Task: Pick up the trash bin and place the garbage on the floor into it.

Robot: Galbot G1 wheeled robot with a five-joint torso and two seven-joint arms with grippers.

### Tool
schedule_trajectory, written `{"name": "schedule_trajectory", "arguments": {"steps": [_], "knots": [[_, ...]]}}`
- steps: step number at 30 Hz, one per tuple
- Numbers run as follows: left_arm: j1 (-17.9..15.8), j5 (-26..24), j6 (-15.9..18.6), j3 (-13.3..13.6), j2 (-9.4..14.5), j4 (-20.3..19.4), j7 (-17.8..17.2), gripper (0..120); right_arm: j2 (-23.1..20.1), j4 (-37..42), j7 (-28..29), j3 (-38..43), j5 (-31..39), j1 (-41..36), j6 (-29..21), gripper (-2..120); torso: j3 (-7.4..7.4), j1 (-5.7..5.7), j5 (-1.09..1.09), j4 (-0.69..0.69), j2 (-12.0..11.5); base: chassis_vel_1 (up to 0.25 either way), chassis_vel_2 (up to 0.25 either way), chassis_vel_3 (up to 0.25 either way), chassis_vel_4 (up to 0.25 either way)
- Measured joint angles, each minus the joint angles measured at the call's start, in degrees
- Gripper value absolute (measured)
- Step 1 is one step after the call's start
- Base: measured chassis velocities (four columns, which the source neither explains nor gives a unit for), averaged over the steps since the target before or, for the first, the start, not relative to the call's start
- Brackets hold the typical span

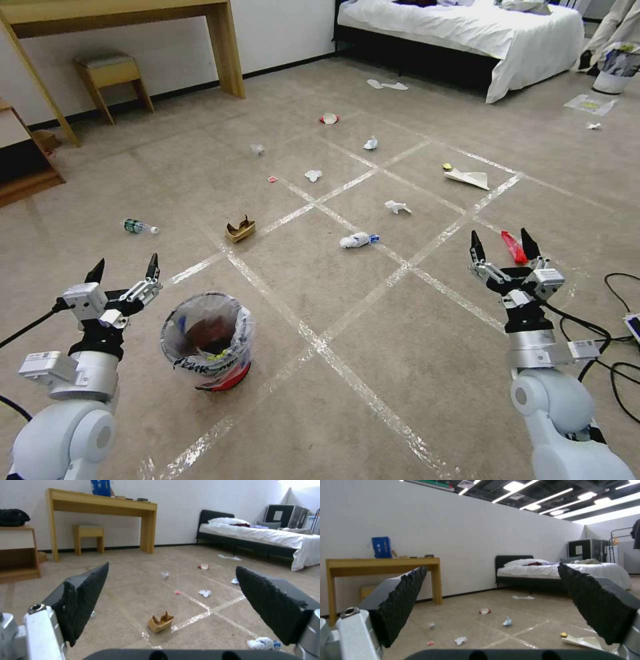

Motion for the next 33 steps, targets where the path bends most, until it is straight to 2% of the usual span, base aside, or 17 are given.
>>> {"name": "schedule_trajectory", "arguments": {"steps": [17, 33], "knots": [[0.6, 0.8, -0.8, 0.3, -0.5, -0.4, 0.2, 100, 0.1, -0.3, -0.5, 0.2, -0.1, -0.2, 0.2, 100, 0.00, 0.00, 0.00, 0.00, 0.0, -0.003, 0.002, 0.002, -0.004], [0.9, 1.2, -1.0, 0.5, -0.8, -0.4, 0.3, 100, 0.1, -0.8, -0.8, -0.4, -0.2, 0.2, 0.3, 100, 0.00, 0.00, 0.00, 0.00, 0.0, -0.079, 0.072, 0.083, -0.077]]}}
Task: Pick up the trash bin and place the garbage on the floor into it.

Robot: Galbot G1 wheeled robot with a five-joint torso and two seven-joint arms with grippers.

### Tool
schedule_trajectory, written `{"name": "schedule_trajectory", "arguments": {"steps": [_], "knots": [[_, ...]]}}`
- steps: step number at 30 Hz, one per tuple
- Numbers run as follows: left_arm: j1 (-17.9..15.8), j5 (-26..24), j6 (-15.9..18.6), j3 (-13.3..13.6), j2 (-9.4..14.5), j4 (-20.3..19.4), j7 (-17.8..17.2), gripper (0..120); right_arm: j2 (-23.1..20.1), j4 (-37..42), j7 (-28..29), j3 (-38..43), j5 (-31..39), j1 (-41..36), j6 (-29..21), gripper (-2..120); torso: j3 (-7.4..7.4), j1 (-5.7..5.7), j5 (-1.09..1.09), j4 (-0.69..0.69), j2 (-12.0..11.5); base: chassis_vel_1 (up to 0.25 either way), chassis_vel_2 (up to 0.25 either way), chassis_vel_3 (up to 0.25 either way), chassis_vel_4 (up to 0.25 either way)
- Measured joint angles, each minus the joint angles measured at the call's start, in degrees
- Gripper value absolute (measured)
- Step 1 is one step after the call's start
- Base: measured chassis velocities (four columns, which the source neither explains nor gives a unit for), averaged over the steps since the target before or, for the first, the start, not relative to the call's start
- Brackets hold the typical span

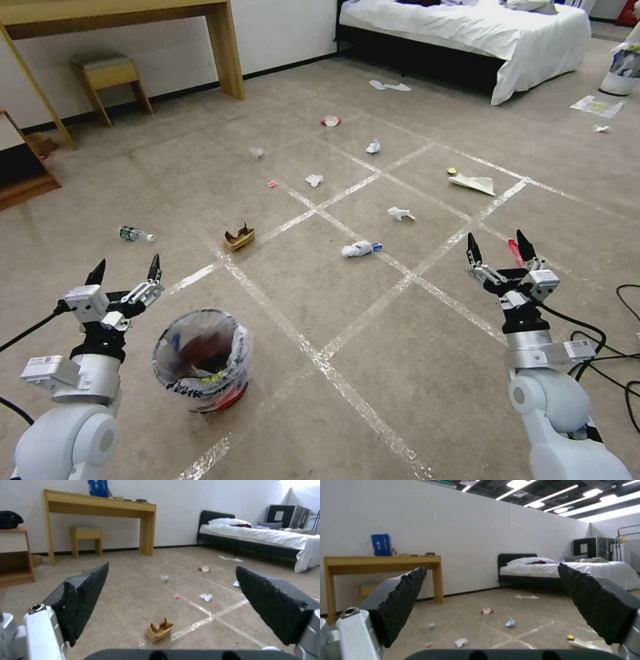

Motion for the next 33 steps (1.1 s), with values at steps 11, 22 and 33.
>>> {"name": "schedule_trajectory", "arguments": {"steps": [11, 22, 33], "knots": [[0.2, -0.3, 2.6, -0.7, 0.8, -0.5, -1.0, 100, 0.3, -0.2, -0.2, -0.5, -0.2, 0.1, 0.7, 100, 0.00, 0.00, 0.00, 0.00, 0.0, -0.027, 0.029, 0.023, -0.024], [1.0, -15.4, 19.0, -2.1, 7.5, -7.1, -14.1, 100, -1.1, -0.5, 0.0, -0.6, -0.2, 0.4, 0.8, 100, 0.00, 0.00, 0.00, 0.00, 0.0, 0.000, 0.000, 0.000, 0.000], [-1.9, -59.2, 41.2, -2.6, 24.6, -10.6, -42.3, 100, -2.0, -0.4, 0.5, -0.6, -0.1, 0.4, 0.9, 100, 0.00, 0.00, 0.00, -0.02, 0.0, 0.000, 0.000, 0.000, 0.000]]}}
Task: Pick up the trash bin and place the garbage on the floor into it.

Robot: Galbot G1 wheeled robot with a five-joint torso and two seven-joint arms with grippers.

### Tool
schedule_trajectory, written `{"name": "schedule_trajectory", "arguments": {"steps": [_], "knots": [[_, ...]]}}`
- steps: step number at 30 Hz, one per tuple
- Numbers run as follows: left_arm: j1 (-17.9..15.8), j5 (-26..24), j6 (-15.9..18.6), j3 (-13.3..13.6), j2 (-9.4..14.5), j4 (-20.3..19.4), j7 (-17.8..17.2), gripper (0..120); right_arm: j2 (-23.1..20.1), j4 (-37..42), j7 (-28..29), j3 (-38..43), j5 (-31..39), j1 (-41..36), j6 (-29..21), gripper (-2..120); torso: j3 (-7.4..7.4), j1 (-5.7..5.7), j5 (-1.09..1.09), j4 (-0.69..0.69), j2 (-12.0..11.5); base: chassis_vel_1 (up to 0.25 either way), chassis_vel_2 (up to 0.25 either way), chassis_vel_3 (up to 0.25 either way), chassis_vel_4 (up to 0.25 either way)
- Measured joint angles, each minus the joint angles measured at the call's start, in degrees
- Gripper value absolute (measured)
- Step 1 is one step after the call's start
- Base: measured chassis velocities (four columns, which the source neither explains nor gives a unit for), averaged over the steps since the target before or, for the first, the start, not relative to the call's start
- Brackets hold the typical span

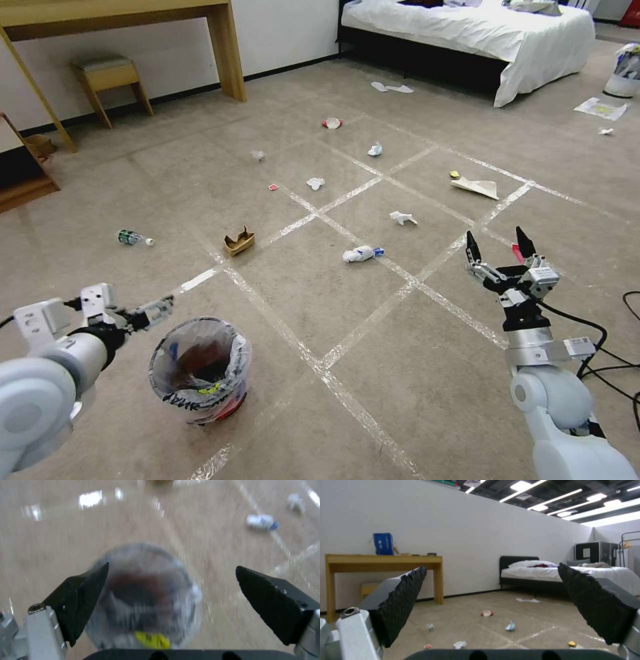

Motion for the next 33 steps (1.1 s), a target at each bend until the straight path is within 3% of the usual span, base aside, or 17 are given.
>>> {"name": "schedule_trajectory", "arguments": {"steps": [1, 3, 5, 6, 7, 13, 15, 17, 21, 26, 33], "knots": [[0.0, 0.0, 0.0, 0.0, 0.0, 0.0, 0.0, 100, 0.0, 0.0, 0.0, 0.0, 0.0, 0.0, 0.0, 100, 0.00, 0.00, 0.00, 0.00, 0.0, 0.000, 0.000, 0.000, 0.000], [-1.3, -7.7, 1.6, 1.0, 1.1, 1.6, -4.4, 100, 0.2, 0.0, 0.0, 0.0, 0.0, -0.1, 0.1, 100, 0.00, 0.00, 0.00, 0.02, 0.0, 0.000, 0.000, 0.000, 0.000], [-1.6, -9.7, 2.0, 1.3, 1.4, 2.3, -5.7, 100, 0.3, 0.0, 0.0, 0.0, -0.1, -0.2, 0.2, 100, 0.00, 0.00, -0.01, 0.02, 0.0, 0.000, 0.000, 0.000, 0.000], [-2.1, -14.6, 2.6, 1.6, 2.2, 4.0, -7.1, 100, 0.5, 0.1, -0.1, 0.2, -0.1, -0.4, 0.3, 100, 0.00, 0.00, -0.02, 0.02, 0.0, 0.000, 0.000, 0.000, 0.000], [-2.1, -14.6, 2.6, 1.6, 2.2, 4.0, -7.1, 100, 0.5, 0.1, -0.1, 0.2, -0.1, -0.4, 0.3, 100, 0.00, 0.00, -0.02, 0.02, 0.0, 0.000, 0.000, 0.000, 0.000], [-4.2, -17.7, 2.5, 4.2, 4.5, 13.2, -7.8, 100, 0.7, -0.1, -0.3, 0.2, -0.4, -0.8, 0.8, 100, 0.00, 0.00, -0.01, 0.03, 0.0, 0.000, 0.000, 0.000, 0.000], [-4.5, -17.5, 2.5, 4.5, 5.0, 14.4, -7.4, 100, 0.6, -0.1, -0.3, 0.2, -0.4, -0.7, 0.8, 100, 0.00, 0.00, 0.00, 0.03, 0.0, 0.000, 0.000, 0.000, 0.000], [-5.2, -13.6, 2.3, 5.1, 5.7, 17.6, -5.9, 100, 0.6, -0.1, -0.3, 0.5, -0.5, -0.9, 0.8, 100, 0.00, 0.00, -0.01, 0.01, 0.0, 0.000, 0.000, 0.000, 0.000], [-4.9, -11.0, 2.2, 4.9, 6.4, 19.5, -3.8, 100, 0.9, 0.0, -0.4, 0.9, -0.6, -1.5, 1.1, 100, 0.00, 0.00, 0.00, 0.02, 0.0, 0.000, 0.000, 0.000, 0.000], [-5.3, -6.3, 2.2, 5.9, 6.3, 22.0, -0.7, 100, 1.2, 0.0, -0.5, 1.0, -0.9, -1.8, 1.2, 100, 0.00, 0.00, 0.00, 0.02, 0.0, 0.000, 0.000, 0.000, 0.000], [-6.5, -4.8, 2.1, 8.2, 5.5, 25.0, 2.9, 100, 1.1, 0.1, -0.6, 1.2, -1.1, -1.7, 1.3, 100, 0.00, 0.00, -0.01, 0.02, 0.0, 0.000, 0.000, 0.000, 0.000]]}}
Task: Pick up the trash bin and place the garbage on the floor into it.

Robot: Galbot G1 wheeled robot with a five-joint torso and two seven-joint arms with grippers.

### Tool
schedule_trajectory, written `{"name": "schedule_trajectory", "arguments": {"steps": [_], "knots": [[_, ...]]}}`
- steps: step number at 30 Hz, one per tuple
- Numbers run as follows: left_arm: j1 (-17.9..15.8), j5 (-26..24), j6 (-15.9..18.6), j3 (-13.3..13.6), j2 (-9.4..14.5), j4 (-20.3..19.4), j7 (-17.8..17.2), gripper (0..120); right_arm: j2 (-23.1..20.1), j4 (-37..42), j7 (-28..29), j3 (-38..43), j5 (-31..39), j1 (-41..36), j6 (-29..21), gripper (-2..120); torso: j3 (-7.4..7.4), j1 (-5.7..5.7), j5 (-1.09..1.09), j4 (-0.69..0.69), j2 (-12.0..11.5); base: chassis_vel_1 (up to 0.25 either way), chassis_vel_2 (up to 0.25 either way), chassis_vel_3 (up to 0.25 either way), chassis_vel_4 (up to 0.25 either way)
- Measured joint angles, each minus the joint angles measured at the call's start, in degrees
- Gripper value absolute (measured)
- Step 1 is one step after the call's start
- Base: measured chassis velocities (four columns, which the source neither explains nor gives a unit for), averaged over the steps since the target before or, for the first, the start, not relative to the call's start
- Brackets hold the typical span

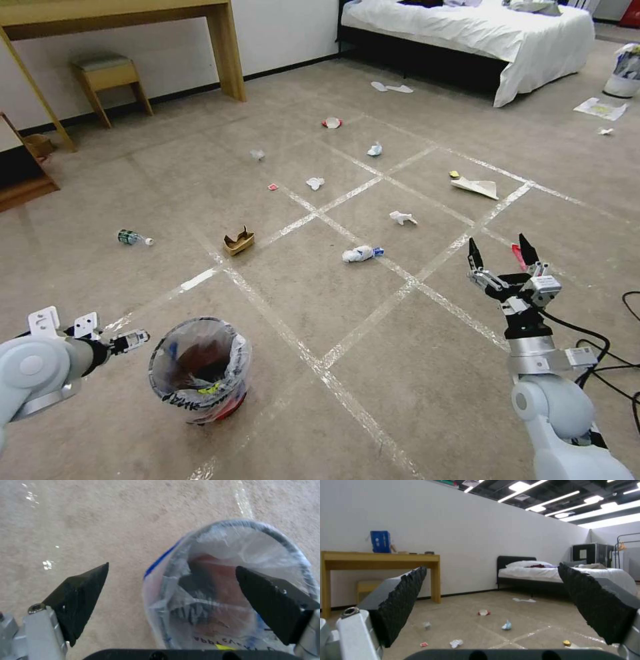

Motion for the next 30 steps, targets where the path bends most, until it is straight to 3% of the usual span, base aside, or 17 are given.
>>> {"name": "schedule_trajectory", "arguments": {"steps": [7, 15, 30], "knots": [[-2.1, 1.2, 0.0, 3.5, -1.3, 1.0, 0.0, 100, 0.0, -0.2, -0.1, 0.1, -0.2, 0.4, 0.0, 100, 0.00, 0.00, 0.01, -0.01, 0.0, 0.000, 0.000, 0.000, 0.000], [-4.6, 4.0, -0.1, 8.4, -3.2, 5.5, 0.1, 100, 0.4, -0.6, -0.2, 0.1, -0.4, 0.6, 0.3, 100, 0.00, 0.00, 0.01, 0.00, 0.0, 0.000, 0.000, 0.000, 0.000], [-9.0, 5.1, -0.1, 12.5, -4.9, 11.3, -0.2, 100, 0.4, -0.5, -0.6, 0.6, -0.4, 0.2, 0.7, 100, 0.00, 0.00, 0.01, 0.00, 0.0, 0.000, 0.000, 0.000, 0.000]]}}
